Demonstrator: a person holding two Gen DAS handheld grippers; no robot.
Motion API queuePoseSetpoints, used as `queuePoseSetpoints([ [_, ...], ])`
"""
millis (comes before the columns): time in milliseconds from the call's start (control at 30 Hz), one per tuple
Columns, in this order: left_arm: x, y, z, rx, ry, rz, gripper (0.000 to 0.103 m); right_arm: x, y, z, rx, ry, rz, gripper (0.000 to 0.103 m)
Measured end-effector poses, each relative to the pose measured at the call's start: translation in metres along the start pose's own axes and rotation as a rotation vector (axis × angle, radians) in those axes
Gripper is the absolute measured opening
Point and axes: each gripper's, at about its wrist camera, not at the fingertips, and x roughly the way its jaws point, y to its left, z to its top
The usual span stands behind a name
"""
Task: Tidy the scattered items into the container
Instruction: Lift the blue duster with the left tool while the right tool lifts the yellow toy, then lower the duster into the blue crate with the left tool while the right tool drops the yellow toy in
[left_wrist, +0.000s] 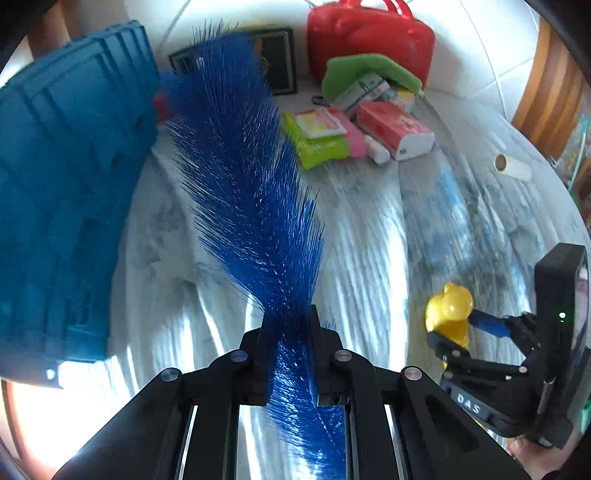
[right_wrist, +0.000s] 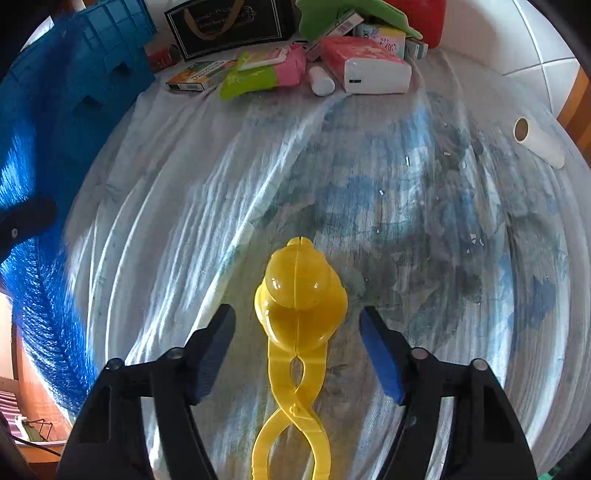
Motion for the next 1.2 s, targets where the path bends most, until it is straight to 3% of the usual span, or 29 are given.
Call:
queuePoseSetpoints([
  [200, 0.025, -0.013, -0.013, 0.058, 0.034, -0.045, 0.013, 0.001, 0.0, -0.01, 0.033, -0.074, -0.021, 0.051],
  [333, 0.013, -0.016, -0.017, 0.065, -0.009, -0.054, 0.013, -0.027, 0.003, -0.009, 0.035, -0.194, -0.005, 0.051],
  [633, -0.059, -0.009, -0.003, -0.016, -0.184, 0.037, 0.013, -0.109, 0.032, 0.024, -0.09, -0.459, 0.072, 0.051],
  [833, -0.12, 0.006, 0.014, -0.092, -0.288, 0.114, 0.013, -0.162, 0.055, 0.056, -0.188, -0.565, 0.128, 0.049],
  [1200, -0.229, 0.048, 0.054, -0.185, -0.463, 0.163, 0.013, -0.262, 0.119, 0.112, -0.34, -0.722, 0.218, 0.048],
])
